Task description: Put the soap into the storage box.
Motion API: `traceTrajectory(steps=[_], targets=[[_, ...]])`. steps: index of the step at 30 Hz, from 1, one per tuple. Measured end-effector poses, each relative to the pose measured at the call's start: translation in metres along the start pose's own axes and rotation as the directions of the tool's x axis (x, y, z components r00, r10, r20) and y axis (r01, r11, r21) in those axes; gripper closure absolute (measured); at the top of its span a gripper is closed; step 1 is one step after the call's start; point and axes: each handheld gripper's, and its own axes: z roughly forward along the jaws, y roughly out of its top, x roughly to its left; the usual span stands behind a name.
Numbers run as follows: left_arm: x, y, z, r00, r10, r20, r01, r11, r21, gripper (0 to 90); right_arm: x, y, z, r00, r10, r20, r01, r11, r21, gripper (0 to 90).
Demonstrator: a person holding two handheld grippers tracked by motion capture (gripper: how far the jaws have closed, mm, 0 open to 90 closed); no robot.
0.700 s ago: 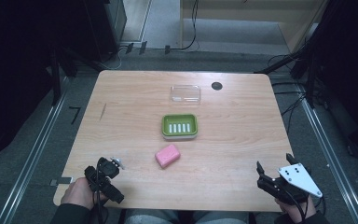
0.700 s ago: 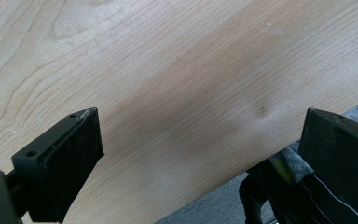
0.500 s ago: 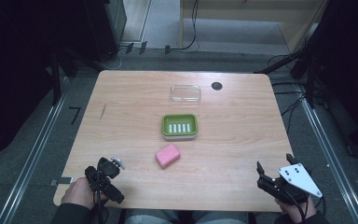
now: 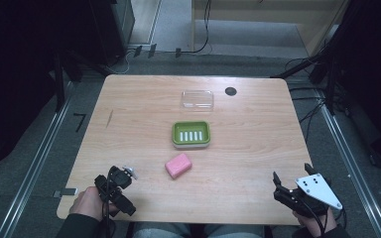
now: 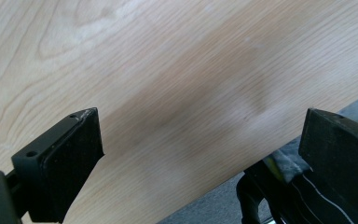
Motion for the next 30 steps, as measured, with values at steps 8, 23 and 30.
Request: traceTrajectory(steps=[8, 23, 30], targets=[[-0.003, 0.010, -0.004, 0.9997, 0.023, 0.002, -0.023, 0.9997, -0.012, 0.0, 0.001, 0.000, 0.000, 1.0000, 0.001, 0.001, -0.001, 1.000, 0.002, 13.9], [-0.009, 0.037, -0.013, 0.9967, 0.081, -0.003, -0.081, 0.9957, -0.044, 0.0, 0.001, 0.000, 0.000, 1.0000, -0.002, -0.001, 0.002, 1.000, 0.006, 13.9], [-0.011, 0.052, -0.014, 0.9943, 0.107, -0.002, -0.107, 0.9930, -0.050, 0.0, 0.001, 0.000, 0.001, 0.9999, -0.012, -0.005, 0.012, 1.000, 0.007, 13.9]])
